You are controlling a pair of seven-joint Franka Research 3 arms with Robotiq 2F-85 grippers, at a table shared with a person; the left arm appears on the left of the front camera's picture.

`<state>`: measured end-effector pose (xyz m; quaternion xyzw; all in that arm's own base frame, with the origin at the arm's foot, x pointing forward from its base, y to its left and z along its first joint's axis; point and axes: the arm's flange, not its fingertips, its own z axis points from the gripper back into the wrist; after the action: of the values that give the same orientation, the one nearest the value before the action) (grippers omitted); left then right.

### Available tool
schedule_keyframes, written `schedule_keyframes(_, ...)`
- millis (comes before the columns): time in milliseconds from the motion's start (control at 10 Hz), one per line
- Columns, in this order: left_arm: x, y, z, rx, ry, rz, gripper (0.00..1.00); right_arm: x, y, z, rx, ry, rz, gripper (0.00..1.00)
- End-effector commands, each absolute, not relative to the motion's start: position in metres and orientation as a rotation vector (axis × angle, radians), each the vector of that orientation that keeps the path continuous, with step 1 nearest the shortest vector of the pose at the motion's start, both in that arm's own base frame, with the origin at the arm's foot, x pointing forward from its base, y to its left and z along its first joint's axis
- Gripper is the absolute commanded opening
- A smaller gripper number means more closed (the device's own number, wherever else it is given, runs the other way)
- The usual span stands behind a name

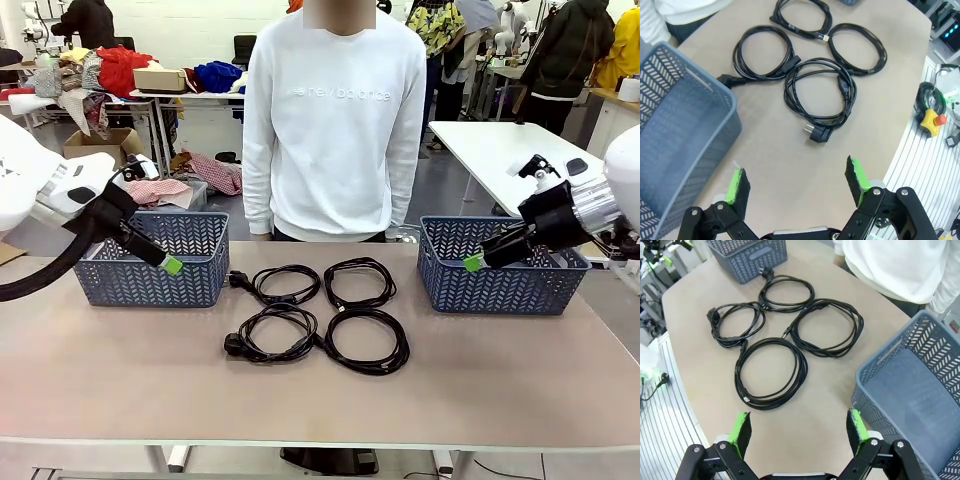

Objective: Organize the cables according to human instructions.
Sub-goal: Pick up a bundle of cables and place it in the basket indicated by the human.

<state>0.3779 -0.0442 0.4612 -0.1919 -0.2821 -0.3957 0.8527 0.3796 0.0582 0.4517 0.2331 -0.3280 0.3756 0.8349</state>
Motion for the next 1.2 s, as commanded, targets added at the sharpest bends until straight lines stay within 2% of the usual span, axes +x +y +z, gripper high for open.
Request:
schedule_keyframes(0, 0.3776, -0.0428, 0.4556, -0.423, -0.608, -0.85, 1.0, 0.3864, 0.0567, 0.4498, 0.501, -0.719, 0.821, 1.0)
schedule_keyframes(1100, 0.3776, -0.0428, 0.4556, -0.423, -0.608, -0.85, 1.0, 0.3864, 0.0567, 0.4498, 0.501, -0.719, 0.821, 1.0)
